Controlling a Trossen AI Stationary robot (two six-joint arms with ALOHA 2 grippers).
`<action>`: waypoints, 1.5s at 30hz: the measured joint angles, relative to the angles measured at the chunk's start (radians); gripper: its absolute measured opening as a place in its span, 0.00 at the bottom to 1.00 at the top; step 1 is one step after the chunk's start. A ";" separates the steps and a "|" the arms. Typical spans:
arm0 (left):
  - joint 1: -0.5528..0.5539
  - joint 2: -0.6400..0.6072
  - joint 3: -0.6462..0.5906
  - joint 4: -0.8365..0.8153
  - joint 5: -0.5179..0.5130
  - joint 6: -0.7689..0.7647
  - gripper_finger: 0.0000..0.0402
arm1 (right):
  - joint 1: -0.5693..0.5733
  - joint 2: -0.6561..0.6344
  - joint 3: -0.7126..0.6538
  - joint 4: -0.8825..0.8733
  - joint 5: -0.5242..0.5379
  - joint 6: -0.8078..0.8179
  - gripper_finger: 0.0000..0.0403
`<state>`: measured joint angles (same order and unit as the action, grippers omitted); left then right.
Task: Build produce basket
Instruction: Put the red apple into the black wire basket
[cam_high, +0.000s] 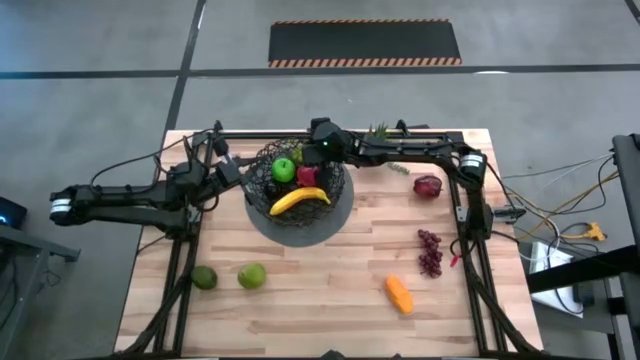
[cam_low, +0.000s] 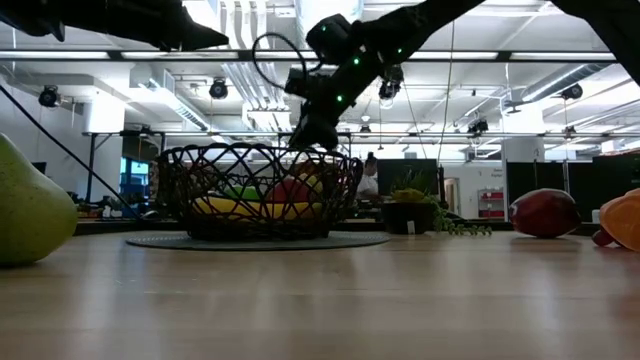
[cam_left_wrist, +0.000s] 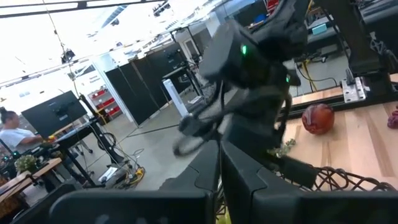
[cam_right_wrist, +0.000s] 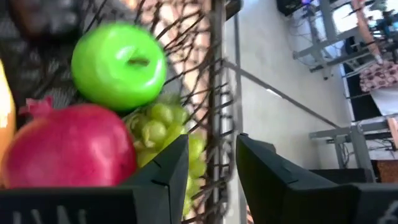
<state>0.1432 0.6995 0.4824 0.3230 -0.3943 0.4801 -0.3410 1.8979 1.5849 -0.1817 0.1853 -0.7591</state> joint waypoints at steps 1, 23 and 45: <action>0.000 0.001 0.000 0.001 0.000 0.000 0.00 | 0.001 -0.008 0.002 0.001 0.000 0.010 0.29; 0.000 0.011 0.000 -0.002 0.000 0.008 0.00 | 0.139 -0.318 -0.218 -0.270 0.182 0.502 0.02; 0.000 0.063 0.002 0.005 0.000 0.030 0.00 | 0.334 -0.722 -0.775 -0.424 0.447 1.728 0.02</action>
<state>0.1429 0.7628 0.4843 0.3282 -0.3943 0.5102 -0.0065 1.1763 0.8095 -0.6055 0.6323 0.9694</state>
